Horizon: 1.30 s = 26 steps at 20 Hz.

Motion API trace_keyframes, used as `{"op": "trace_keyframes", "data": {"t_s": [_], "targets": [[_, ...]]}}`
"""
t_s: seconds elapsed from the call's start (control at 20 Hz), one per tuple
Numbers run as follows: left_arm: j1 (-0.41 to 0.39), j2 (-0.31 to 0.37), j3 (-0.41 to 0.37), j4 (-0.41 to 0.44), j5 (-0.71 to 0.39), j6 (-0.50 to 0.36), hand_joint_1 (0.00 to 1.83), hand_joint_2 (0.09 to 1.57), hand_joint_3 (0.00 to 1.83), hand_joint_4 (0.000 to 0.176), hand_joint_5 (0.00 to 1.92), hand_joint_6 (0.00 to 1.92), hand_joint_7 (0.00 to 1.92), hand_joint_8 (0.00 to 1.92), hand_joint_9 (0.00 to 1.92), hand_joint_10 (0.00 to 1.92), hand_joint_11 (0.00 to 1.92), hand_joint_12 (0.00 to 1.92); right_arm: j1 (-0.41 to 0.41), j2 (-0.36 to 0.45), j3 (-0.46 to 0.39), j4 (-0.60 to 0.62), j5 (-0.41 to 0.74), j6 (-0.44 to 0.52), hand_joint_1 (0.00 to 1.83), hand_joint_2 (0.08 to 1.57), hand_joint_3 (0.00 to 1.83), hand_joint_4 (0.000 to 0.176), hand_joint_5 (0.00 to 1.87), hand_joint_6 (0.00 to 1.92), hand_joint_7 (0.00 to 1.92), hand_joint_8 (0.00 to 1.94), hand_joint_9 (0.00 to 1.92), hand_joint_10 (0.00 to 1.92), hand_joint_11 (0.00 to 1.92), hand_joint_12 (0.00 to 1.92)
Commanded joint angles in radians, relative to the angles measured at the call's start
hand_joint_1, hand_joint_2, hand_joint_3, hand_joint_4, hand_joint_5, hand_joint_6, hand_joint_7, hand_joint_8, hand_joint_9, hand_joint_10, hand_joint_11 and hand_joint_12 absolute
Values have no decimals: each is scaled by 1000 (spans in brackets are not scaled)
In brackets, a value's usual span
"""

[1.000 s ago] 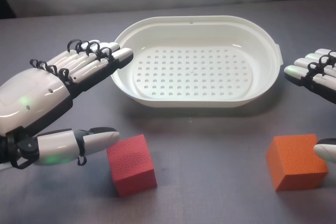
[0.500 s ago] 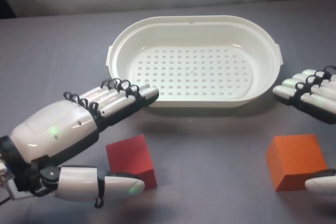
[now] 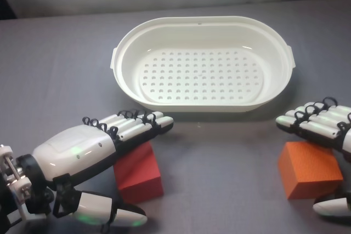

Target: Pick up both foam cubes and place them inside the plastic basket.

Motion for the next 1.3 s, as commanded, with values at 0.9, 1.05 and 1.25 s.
{"op": "trace_keyframes", "data": {"t_s": [0.9,1.05,1.25], "targets": [[-377,-58,190,-39,18,110,1354,1207,0,0,681,1246,814,1241,823,1469,732,1553,364,-72,181,6,92,-18,1332,1256,2,0,577,1378,721,1419,744,1557,650,1651],[-446,-126,281,-59,152,120,1144,1221,1,0,764,1258,984,1693,1128,1846,1167,1888,439,-158,282,21,-32,-18,1328,1263,1,0,574,1412,708,1428,727,1565,573,1660],[-455,-173,347,-114,229,139,781,1264,0,0,357,444,515,519,449,883,302,1635,475,-226,360,46,-119,-28,71,1356,0,3,77,436,289,374,185,799,34,1606]]}}
